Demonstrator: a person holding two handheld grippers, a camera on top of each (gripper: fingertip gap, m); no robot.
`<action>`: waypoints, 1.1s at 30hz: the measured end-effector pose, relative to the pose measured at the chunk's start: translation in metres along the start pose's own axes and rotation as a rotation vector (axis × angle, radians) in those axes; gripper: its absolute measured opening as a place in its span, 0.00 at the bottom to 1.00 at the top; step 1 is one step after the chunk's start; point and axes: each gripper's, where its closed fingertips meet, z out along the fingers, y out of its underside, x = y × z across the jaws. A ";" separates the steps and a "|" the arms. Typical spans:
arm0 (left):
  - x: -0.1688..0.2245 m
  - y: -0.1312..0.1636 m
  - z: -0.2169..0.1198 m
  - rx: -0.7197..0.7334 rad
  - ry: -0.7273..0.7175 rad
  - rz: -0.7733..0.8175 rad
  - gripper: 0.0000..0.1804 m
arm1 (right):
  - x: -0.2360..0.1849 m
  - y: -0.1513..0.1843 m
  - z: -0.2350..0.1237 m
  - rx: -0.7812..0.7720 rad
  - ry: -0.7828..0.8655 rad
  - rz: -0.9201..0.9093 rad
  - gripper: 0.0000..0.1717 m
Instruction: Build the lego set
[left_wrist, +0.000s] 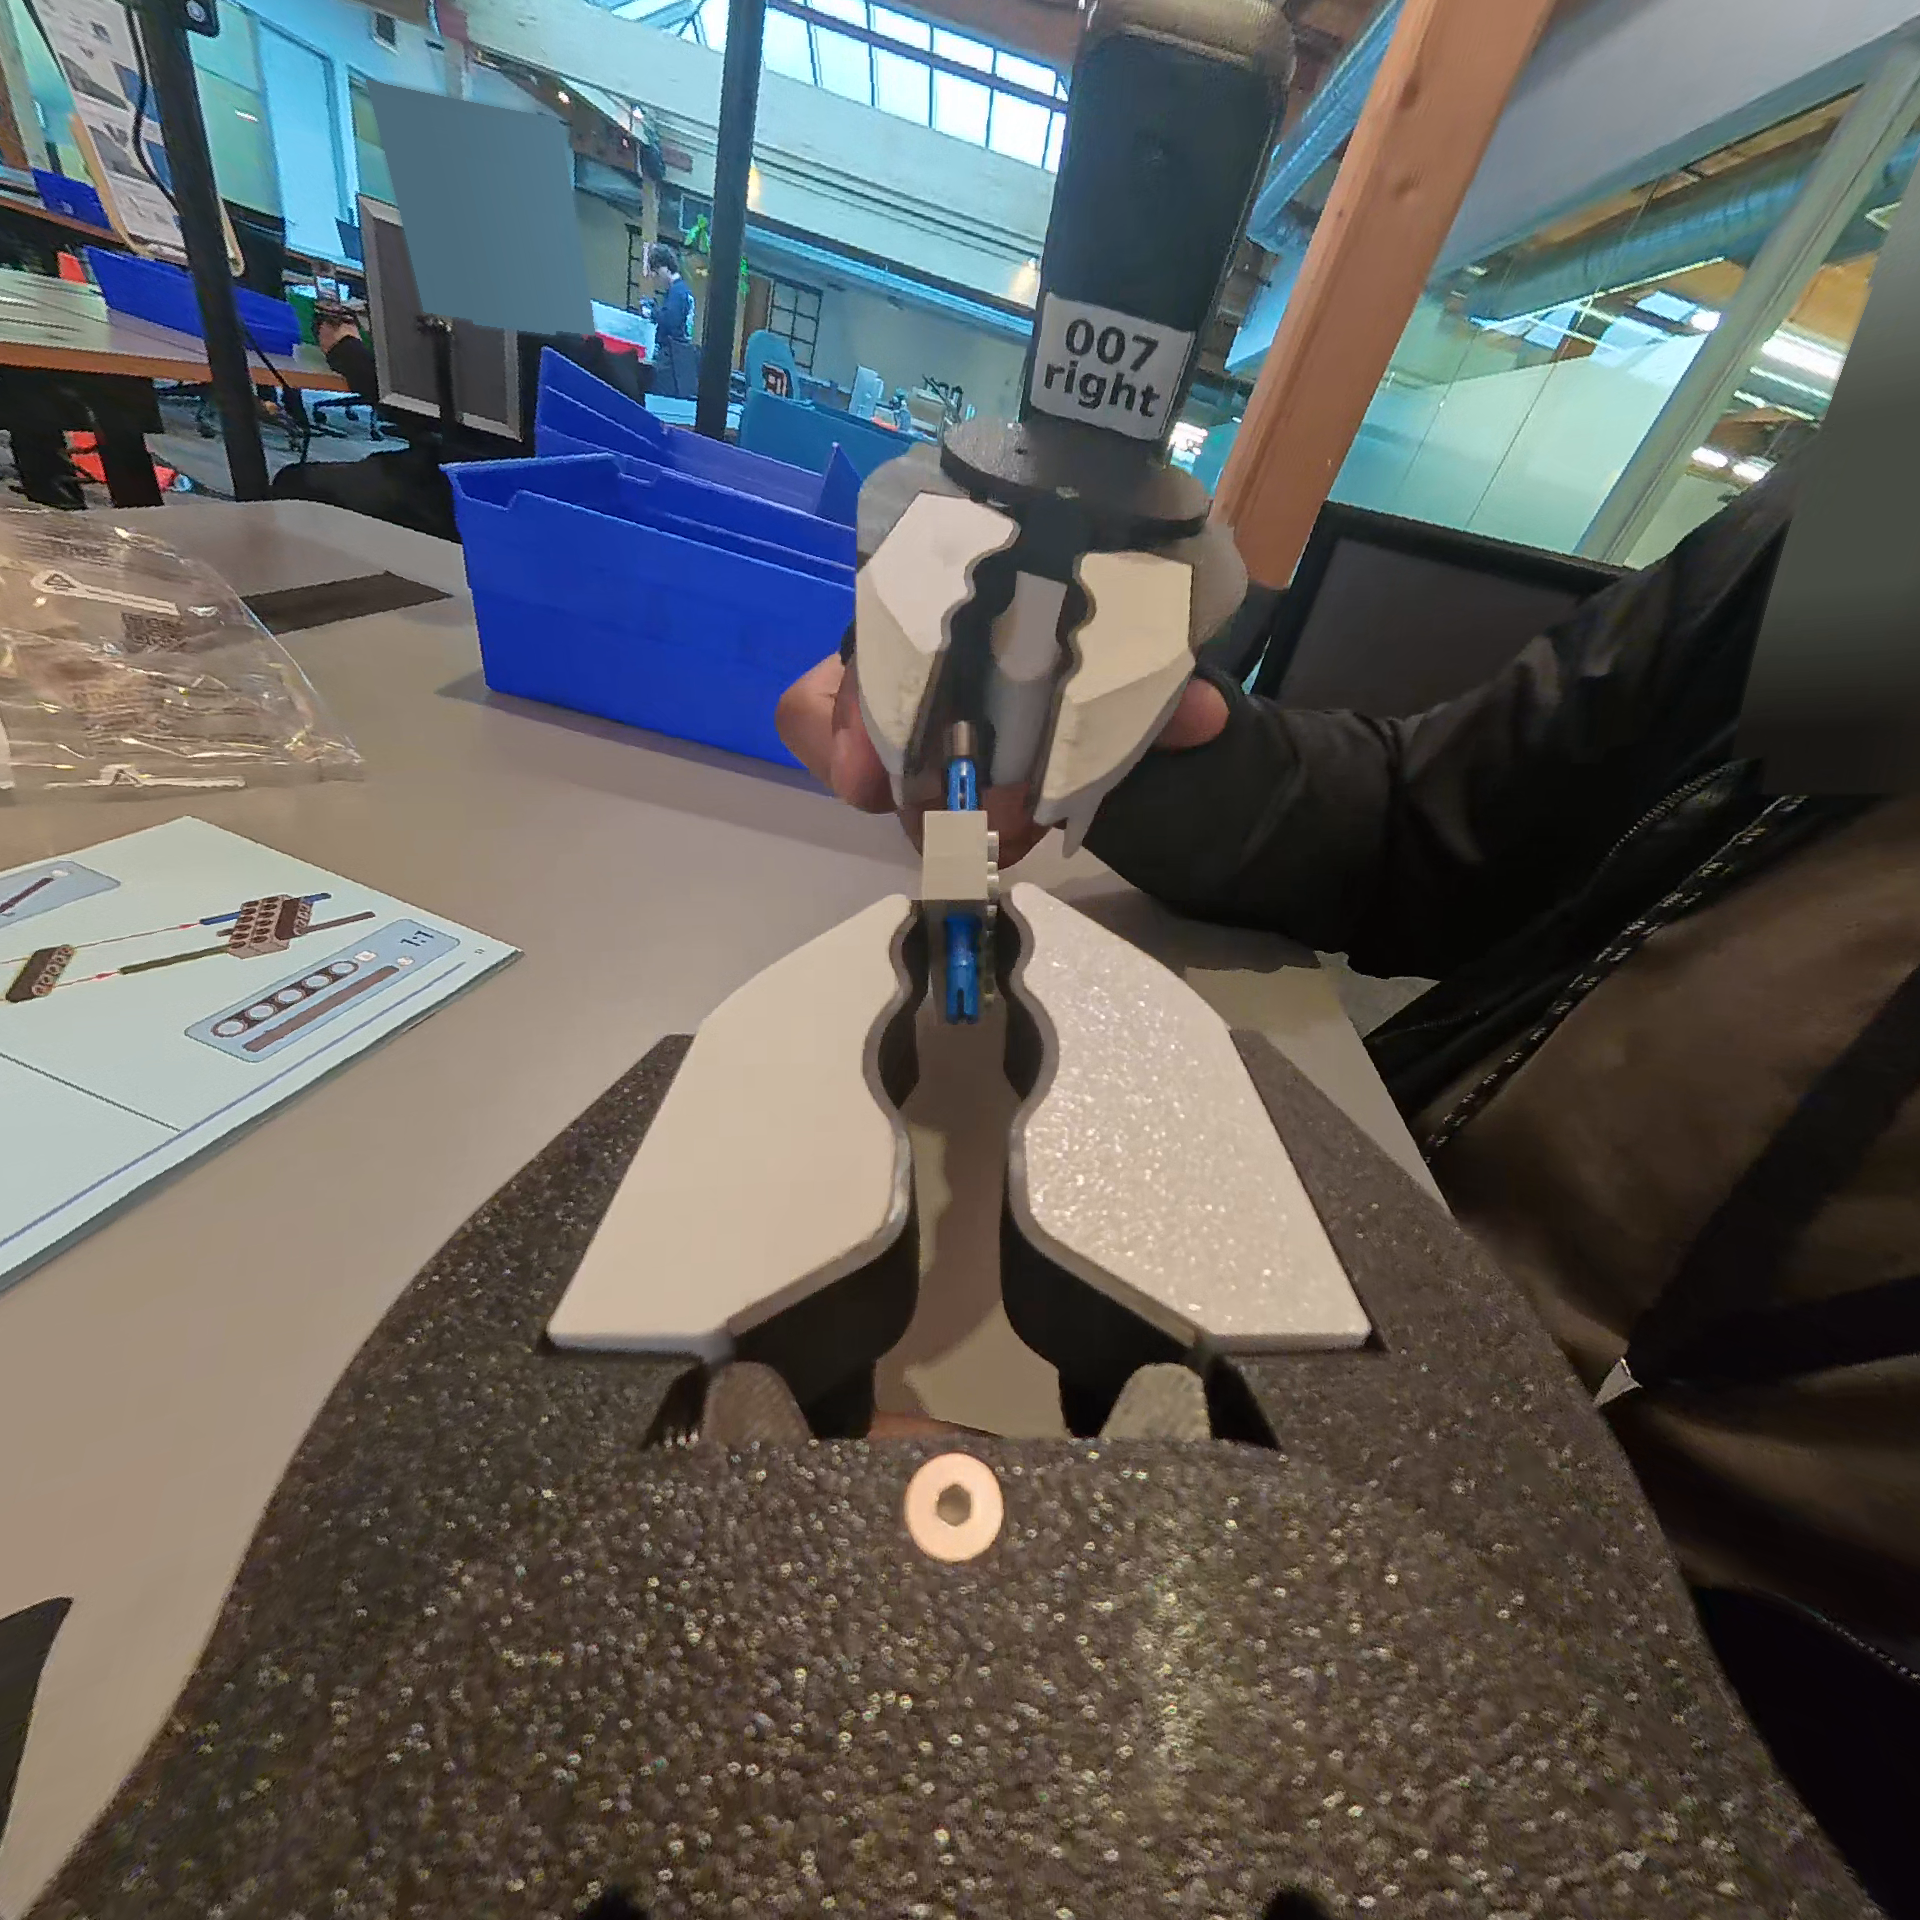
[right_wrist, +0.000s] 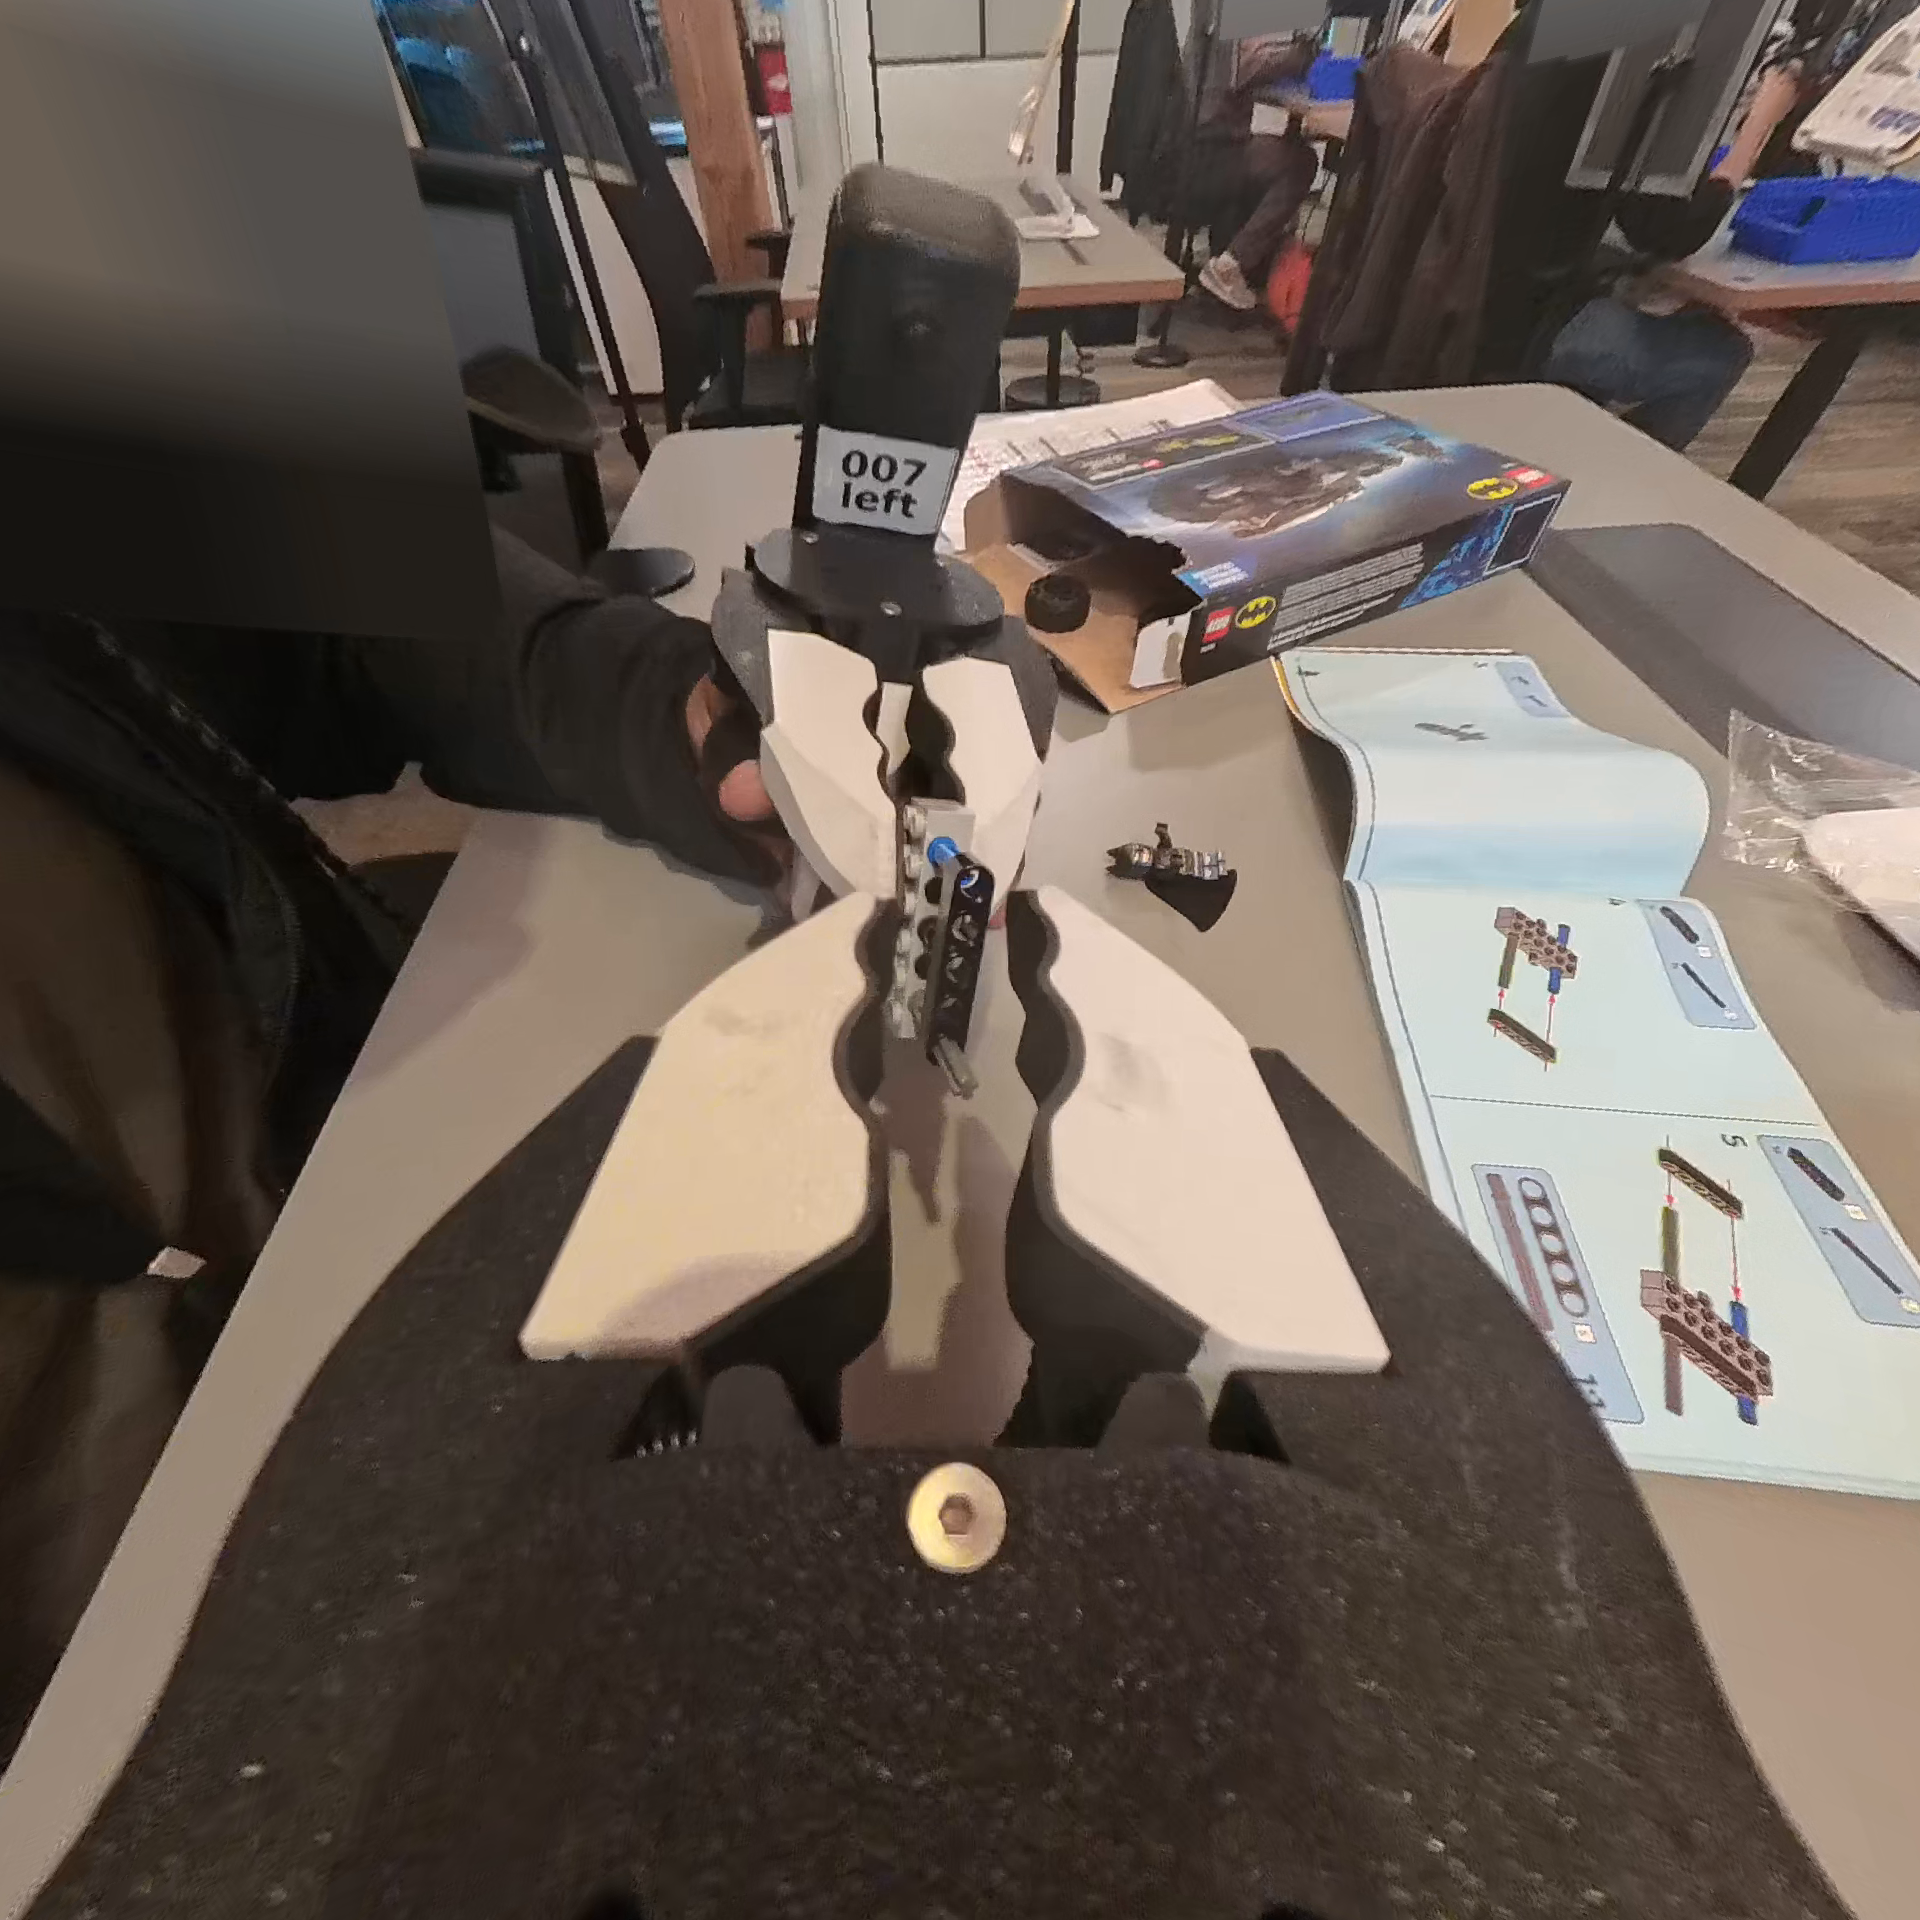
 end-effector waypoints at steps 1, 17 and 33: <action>0.001 0.001 0.000 -0.006 0.001 0.005 0.06 | 0.000 0.002 0.001 -0.008 0.002 -0.004 0.12; 0.007 0.008 0.004 -0.068 0.013 0.057 0.06 | -0.008 0.004 -0.004 0.000 -0.062 0.026 0.12; 0.013 0.023 0.007 -0.184 0.015 0.142 0.06 | -0.019 0.018 -0.004 -0.079 -0.111 -0.013 0.04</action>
